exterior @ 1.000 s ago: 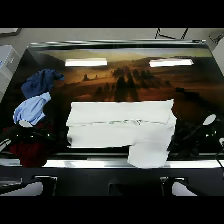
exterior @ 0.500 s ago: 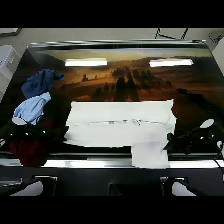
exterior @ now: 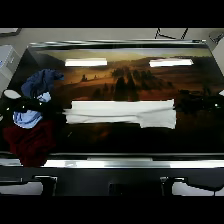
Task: Fold the clothes and pants, and hang the long-sleeved shirts on hangers.
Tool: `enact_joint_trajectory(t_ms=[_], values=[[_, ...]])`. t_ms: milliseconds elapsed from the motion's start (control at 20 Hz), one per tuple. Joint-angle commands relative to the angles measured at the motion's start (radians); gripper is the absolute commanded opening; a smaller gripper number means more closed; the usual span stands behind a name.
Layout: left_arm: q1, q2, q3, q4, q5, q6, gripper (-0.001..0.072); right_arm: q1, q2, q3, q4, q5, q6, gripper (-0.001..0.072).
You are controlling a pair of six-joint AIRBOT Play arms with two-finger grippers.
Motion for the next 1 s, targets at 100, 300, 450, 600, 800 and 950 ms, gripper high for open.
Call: enact_joint_trajectory(t_ms=[100,300,450,600,800,950], values=[[-0.049,-0.31,0.354,-0.051,0.006,-0.126,0.0022,0.095,-0.194,0.074,0.085,-0.233,0.023,0.0032],[-0.045,-0.41,0.397,-0.051,-0.006,-0.169,0.0053,0.114,-0.257,0.075,0.089,-0.285,0.027,0.0032],[0.0,-0.401,0.408,-0.05,-0.025,-0.151,0.0676,0.059,-0.256,0.127,0.09,-0.158,0.083,0.0341],[0.093,-0.346,0.446,-0.051,-0.086,-0.151,0.0708,-0.084,-0.257,0.192,0.008,0.061,-0.02,0.0696],[0.145,-0.224,0.447,-0.05,-0.13,-0.15,0.0708,-0.214,-0.274,0.125,-0.057,0.148,-0.07,0.072],[0.116,-0.136,0.447,-0.05,-0.145,-0.149,0.0707,-0.183,-0.31,0.057,0.011,0.113,-0.156,0.072]])
